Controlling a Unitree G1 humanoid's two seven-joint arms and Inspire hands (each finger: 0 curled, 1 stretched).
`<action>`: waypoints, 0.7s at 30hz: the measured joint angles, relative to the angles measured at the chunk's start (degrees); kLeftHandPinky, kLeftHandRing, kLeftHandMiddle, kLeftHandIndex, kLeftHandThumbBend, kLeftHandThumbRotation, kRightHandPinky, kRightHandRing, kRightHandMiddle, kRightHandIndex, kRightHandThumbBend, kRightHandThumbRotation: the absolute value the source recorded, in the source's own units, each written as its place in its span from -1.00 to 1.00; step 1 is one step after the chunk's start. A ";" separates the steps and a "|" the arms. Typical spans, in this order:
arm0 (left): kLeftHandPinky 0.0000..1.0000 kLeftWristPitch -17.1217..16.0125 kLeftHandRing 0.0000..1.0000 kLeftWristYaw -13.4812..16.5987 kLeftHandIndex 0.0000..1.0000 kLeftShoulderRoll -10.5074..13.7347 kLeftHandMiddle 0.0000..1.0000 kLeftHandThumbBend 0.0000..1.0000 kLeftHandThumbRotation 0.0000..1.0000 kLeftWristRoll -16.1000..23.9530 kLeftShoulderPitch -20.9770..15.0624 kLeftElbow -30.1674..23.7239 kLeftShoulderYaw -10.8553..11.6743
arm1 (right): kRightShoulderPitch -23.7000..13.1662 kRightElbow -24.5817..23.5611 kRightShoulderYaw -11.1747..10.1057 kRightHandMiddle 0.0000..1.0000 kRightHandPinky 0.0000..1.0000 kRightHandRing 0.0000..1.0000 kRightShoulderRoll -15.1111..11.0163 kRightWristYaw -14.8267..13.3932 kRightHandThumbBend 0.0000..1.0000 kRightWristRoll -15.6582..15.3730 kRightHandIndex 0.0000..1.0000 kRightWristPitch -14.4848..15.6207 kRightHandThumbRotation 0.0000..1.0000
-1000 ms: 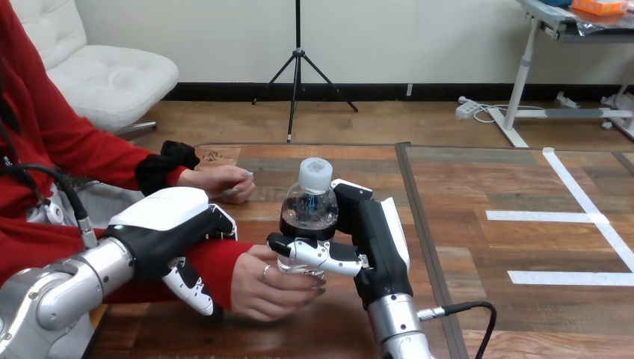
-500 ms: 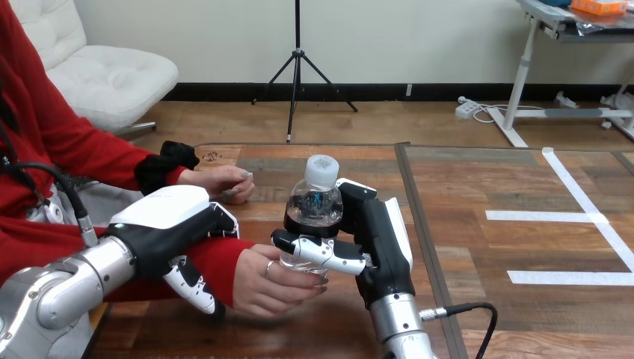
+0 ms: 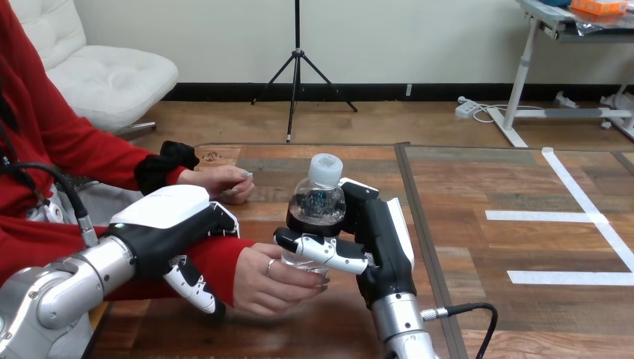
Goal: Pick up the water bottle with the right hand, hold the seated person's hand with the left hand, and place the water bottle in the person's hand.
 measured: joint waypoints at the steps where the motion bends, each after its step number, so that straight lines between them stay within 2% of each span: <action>1: -0.18 0.00 -0.13 0.00 -0.04 -0.01 -0.06 1.00 -0.94 0.00 0.00 0.00 0.01 | 0.00 0.00 0.00 -0.19 -0.31 -0.25 0.00 0.07 0.65 0.19 -0.22 0.00 -0.77; 15: -0.17 -0.08 -0.12 0.00 -0.03 -0.19 -0.05 1.00 -0.87 -0.20 0.00 -0.11 0.19 | 0.00 0.00 0.04 -0.18 -0.32 -0.25 0.00 0.32 0.63 1.50 -0.22 0.31 -0.78; 21: -0.16 -0.11 -0.11 0.00 -0.02 -0.24 -0.04 1.00 -0.85 -0.23 -0.01 -0.14 0.20 | 0.00 0.00 0.08 -0.17 -0.34 -0.25 0.00 0.38 0.66 1.67 -0.20 0.41 -0.71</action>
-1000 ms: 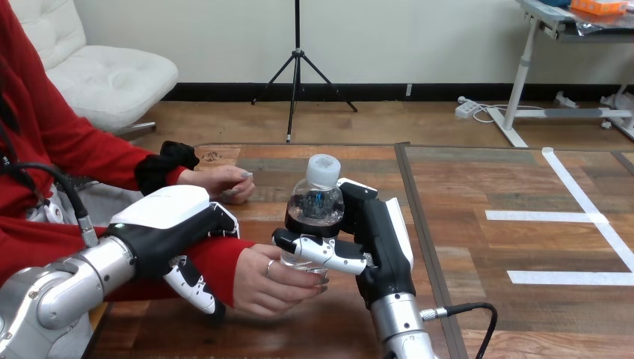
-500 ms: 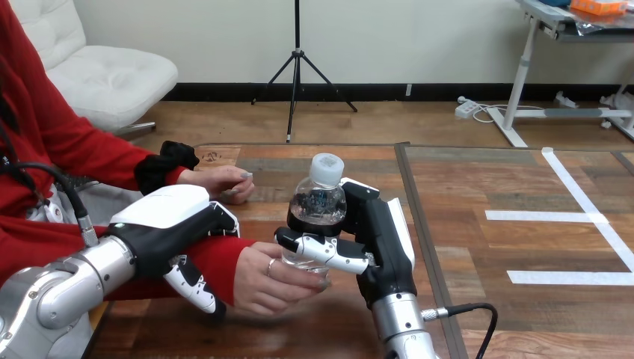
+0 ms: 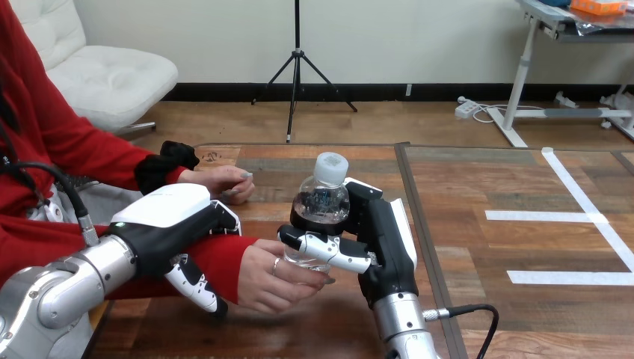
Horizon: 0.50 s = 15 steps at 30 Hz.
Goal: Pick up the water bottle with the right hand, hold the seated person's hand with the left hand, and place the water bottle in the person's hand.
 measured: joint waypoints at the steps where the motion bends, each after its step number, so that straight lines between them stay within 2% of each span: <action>1: -0.15 0.00 -0.10 0.00 -0.01 0.00 -0.03 1.00 -0.85 0.00 0.00 0.00 0.00 | 0.00 0.00 0.00 -0.17 -0.34 -0.24 0.00 -0.01 0.67 0.00 -0.20 0.02 -0.69; 9: -0.08 0.00 -0.01 0.00 0.11 0.00 0.07 1.00 -0.82 0.00 0.00 0.00 0.00 | 0.00 -0.01 0.02 -0.12 -0.32 -0.19 0.00 0.05 0.78 0.06 -0.11 0.28 -0.43; 15: 0.06 -0.40 0.17 0.01 0.34 0.00 0.27 1.00 -0.67 0.00 0.00 0.00 0.00 | 0.00 -0.01 0.03 0.06 -0.17 -0.02 0.00 -0.05 0.88 0.07 0.06 0.52 -0.14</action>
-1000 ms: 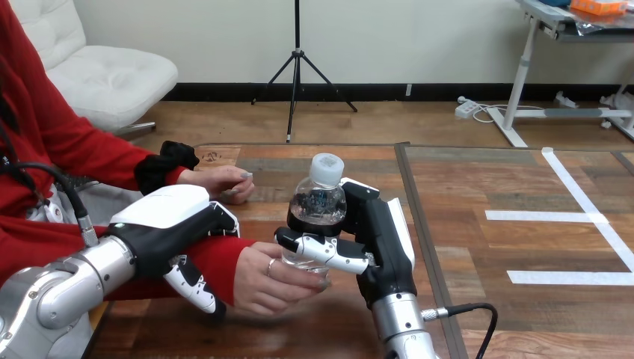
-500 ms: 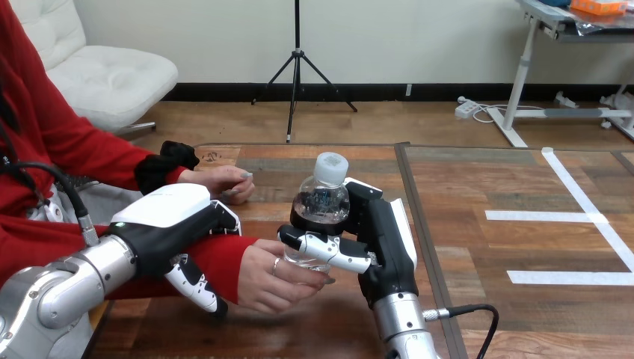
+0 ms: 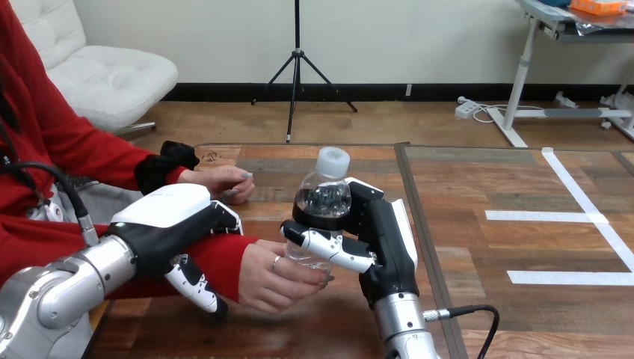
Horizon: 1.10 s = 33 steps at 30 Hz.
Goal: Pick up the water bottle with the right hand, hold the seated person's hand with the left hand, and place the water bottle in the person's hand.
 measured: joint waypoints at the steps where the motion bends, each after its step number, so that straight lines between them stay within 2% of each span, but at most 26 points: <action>1: 0.09 -0.31 0.20 0.01 0.38 0.00 0.31 1.00 -0.62 0.00 0.00 0.00 0.00 | 0.00 0.00 0.00 0.10 -0.13 0.02 0.00 -0.03 0.89 -0.02 0.10 0.08 -0.10; 6: 0.19 -2.33 0.32 0.15 0.55 -0.02 0.45 1.00 -0.40 0.00 -0.01 0.00 0.00 | -0.01 0.00 0.10 0.30 0.10 0.23 0.00 -0.20 0.95 -0.20 0.32 0.52 0.09; 8: 0.28 -3.23 0.41 0.26 0.64 -0.03 0.53 1.00 -0.25 0.00 -0.01 0.00 0.00 | -0.02 0.00 0.19 0.43 0.31 0.38 0.00 -0.38 0.98 -0.28 0.48 0.75 0.18; 15: 0.52 -6.37 0.61 1.05 0.79 -0.20 0.70 1.00 -0.06 0.02 -0.07 0.00 0.00 | -0.02 -0.02 0.47 0.68 0.65 0.66 0.00 -0.46 1.00 -0.36 0.76 1.83 0.37; 19: 0.65 -7.84 0.72 1.48 0.87 -0.54 0.79 1.00 -0.04 0.05 -0.19 -0.01 0.00 | -0.02 -0.03 0.57 0.82 0.79 0.82 0.00 -0.13 1.00 -0.28 0.90 2.49 0.44; 25: 0.71 -9.12 0.79 2.13 0.95 -1.13 0.87 1.00 -0.08 0.14 -0.26 -0.05 0.00 | -0.02 -0.17 0.61 0.95 0.92 0.95 0.00 0.97 1.00 -0.07 0.98 3.46 0.49; 33: 0.73 -9.57 0.82 2.96 0.99 -1.75 0.91 1.00 -0.11 0.52 -0.27 -0.25 0.00 | -0.02 -0.39 0.60 0.99 0.98 0.99 0.00 2.20 1.00 -0.02 1.00 4.35 0.54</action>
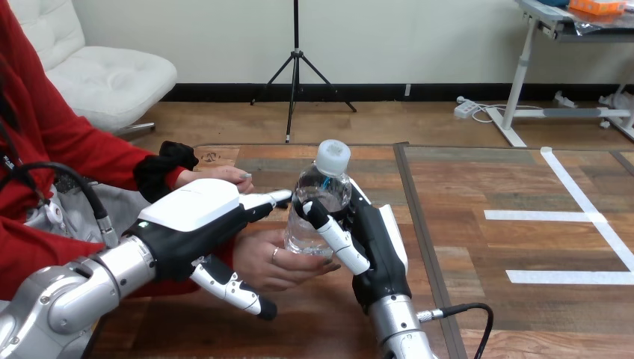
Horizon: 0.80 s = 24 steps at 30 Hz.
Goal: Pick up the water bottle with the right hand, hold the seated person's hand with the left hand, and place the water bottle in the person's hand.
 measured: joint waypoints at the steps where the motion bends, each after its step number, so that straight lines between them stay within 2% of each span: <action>1: 0.73 -0.02 0.83 0.08 1.00 -0.05 0.92 1.00 -0.10 0.00 0.00 -0.01 0.00 | 0.00 -0.04 0.00 1.00 0.99 1.00 0.00 0.11 1.00 0.01 1.00 0.08 0.55; 10: 0.74 -0.03 0.88 0.81 1.00 -0.11 0.96 1.00 -0.08 0.55 0.00 -0.23 0.00 | 0.00 -0.44 -0.04 1.00 1.00 1.00 0.00 1.32 1.00 0.73 1.00 0.68 0.63; 24: 0.76 -0.06 0.93 2.00 1.00 -0.11 1.00 1.00 -0.04 1.24 0.00 -0.31 0.00 | 0.00 -1.86 -0.15 1.00 1.00 1.00 0.00 0.91 1.00 1.06 1.00 1.06 0.68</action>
